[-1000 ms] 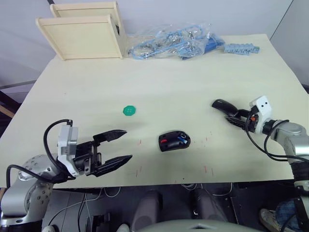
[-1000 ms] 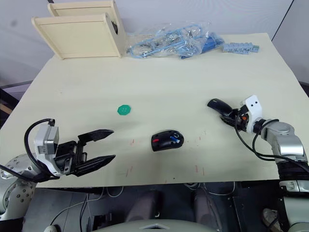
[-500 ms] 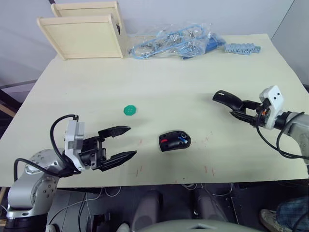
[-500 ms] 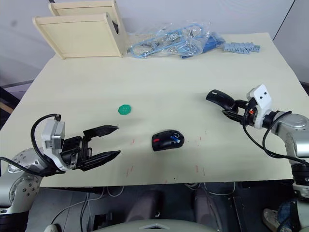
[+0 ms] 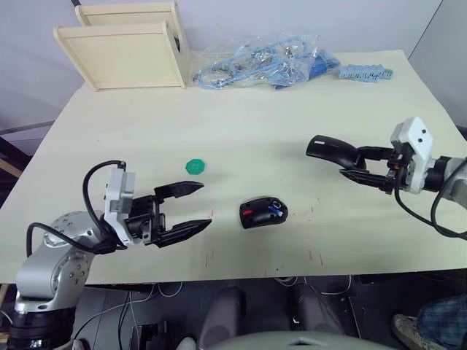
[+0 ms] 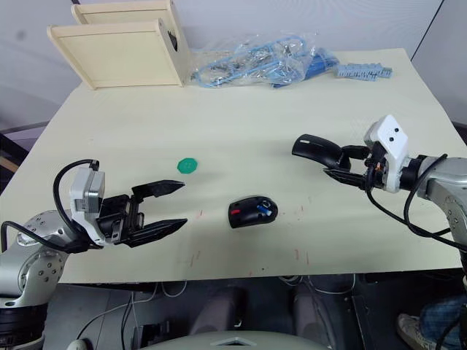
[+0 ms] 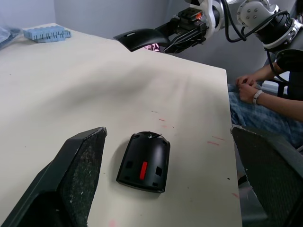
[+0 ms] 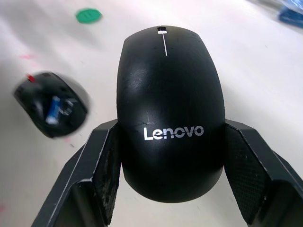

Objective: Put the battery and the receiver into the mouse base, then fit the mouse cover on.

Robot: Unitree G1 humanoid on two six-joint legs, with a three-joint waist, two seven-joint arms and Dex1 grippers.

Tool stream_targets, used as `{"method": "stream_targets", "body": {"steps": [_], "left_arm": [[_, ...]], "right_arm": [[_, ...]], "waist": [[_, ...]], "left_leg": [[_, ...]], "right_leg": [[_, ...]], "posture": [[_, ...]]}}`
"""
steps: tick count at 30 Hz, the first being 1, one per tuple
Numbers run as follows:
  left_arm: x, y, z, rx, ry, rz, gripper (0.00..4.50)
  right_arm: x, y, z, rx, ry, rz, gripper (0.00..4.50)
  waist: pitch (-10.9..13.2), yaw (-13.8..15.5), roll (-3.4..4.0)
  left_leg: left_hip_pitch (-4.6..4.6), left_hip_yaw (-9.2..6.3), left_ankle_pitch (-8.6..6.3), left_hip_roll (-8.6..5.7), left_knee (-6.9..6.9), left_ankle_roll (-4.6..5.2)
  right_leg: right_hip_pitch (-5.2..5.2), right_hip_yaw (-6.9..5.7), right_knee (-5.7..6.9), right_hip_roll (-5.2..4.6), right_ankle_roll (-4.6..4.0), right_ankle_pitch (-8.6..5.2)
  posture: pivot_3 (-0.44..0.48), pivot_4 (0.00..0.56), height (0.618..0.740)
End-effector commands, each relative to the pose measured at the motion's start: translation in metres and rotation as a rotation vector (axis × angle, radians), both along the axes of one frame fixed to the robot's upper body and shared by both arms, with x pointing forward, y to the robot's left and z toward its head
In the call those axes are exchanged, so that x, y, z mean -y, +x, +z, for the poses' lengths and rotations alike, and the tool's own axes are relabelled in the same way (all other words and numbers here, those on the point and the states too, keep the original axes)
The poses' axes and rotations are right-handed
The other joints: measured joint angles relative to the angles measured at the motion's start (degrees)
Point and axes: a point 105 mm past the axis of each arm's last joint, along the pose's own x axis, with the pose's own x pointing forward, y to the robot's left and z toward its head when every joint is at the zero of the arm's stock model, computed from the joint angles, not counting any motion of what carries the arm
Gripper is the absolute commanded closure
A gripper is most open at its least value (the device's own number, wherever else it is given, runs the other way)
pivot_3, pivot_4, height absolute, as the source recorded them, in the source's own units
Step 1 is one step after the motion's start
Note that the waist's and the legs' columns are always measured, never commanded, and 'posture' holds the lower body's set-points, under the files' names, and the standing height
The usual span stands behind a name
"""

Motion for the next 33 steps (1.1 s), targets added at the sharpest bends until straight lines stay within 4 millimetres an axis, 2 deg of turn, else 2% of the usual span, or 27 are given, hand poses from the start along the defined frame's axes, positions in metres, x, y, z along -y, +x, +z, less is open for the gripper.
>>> {"method": "stream_targets", "body": {"steps": [1, 9, 14, 17, 22, 26, 33], "left_arm": [[0.001, -0.001, 0.003, 0.008, 0.011, -0.013, 0.00], [0.000, -0.002, 0.003, 0.002, 0.018, -0.011, 0.00], [-0.004, -0.002, 0.002, -0.003, 0.044, -0.021, 0.00], [-0.008, -0.002, 0.004, -0.010, 0.058, -0.028, 0.00], [-0.011, -0.002, 0.003, -0.013, 0.086, -0.044, 0.00], [-0.013, -0.001, 0.000, -0.017, 0.111, -0.054, 0.00], [-0.016, -0.001, -0.002, -0.018, 0.135, -0.058, 0.00]], "right_arm": [[-0.005, -0.005, 0.018, 0.052, 0.009, 0.015, 2.09], [-0.011, -0.010, 0.016, 0.053, -0.049, 0.043, 2.09], [-0.031, -0.025, 0.017, 0.103, -0.160, 0.174, 2.09], [-0.047, -0.037, 0.021, 0.068, -0.190, 0.294, 2.09], [-0.054, -0.030, 0.022, 0.104, -0.323, 0.313, 2.09], [-0.081, -0.027, 0.022, 0.062, -0.315, 0.438, 2.09], [-0.103, -0.025, 0.008, 0.028, -0.416, 0.534, 2.09]], "waist": [[0.00, 0.02, 0.00], [0.01, 0.04, -0.01], [0.03, -0.05, 0.00], [0.04, -0.03, 0.00], [0.15, -0.12, -0.01], [0.26, -0.15, -0.08], [0.29, -0.12, -0.08]], "left_leg": [[-0.02, 0.00, 0.00, 0.00, 0.00, 0.00], [-0.02, 0.04, 0.00, 0.00, 0.00, 0.00], [-0.03, 0.04, 0.00, 0.00, 0.00, 0.00], [-0.02, 0.01, 0.00, 0.01, 0.00, 0.00], [-0.01, -0.02, 0.00, 0.02, 0.00, 0.00], [-0.08, -0.06, 0.00, 0.02, 0.00, 0.00], [-0.49, -0.29, 0.00, 0.02, 0.01, -0.01]], "right_leg": [[-0.01, -0.01, 0.00, 0.00, 0.00, 0.00], [-0.01, -0.01, 0.00, 0.00, 0.00, 0.00], [-0.03, -0.01, 0.00, -0.01, 0.00, 0.00], [-0.04, -0.02, 0.00, 0.01, 0.00, -0.01], [-0.05, -0.02, -0.01, 0.00, -0.01, -0.01], [-0.08, -0.07, -0.04, -0.01, -0.01, -0.01], [-0.52, -0.09, 0.02, -0.04, -0.05, 0.04]], "posture": [[0.000, 0.150, 0.740], [0.000, 0.150, 0.740], [0.000, 0.150, 0.740], [0.000, 0.150, 0.740], [0.000, 0.150, 0.740], [0.000, 0.150, 0.740], [0.000, 0.150, 0.740]]}}
